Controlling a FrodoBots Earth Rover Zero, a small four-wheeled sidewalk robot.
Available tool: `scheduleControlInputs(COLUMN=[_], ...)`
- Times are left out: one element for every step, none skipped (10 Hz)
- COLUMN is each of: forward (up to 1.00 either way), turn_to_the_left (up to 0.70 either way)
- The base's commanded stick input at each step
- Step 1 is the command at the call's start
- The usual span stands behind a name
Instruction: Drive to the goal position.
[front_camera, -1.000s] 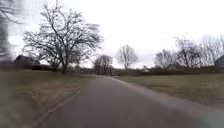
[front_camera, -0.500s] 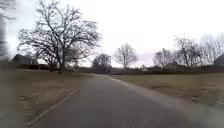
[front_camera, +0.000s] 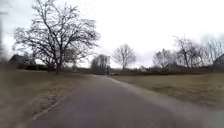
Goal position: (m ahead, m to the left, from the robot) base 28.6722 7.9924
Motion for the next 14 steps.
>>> scheduleControlInputs(forward=[1.00, 1.00, 1.00, 1.00, 1.00, 1.00, 1.00, 1.00, 1.00, 1.00, 1.00, 1.00, 1.00, 1.00], turn_to_the_left=[0.00, 0.00, 0.00, 0.00, 0.01, 0.03, 0.12, 0.21, 0.31, 0.40, 0.24, 0.00, 0.00, 0.00])
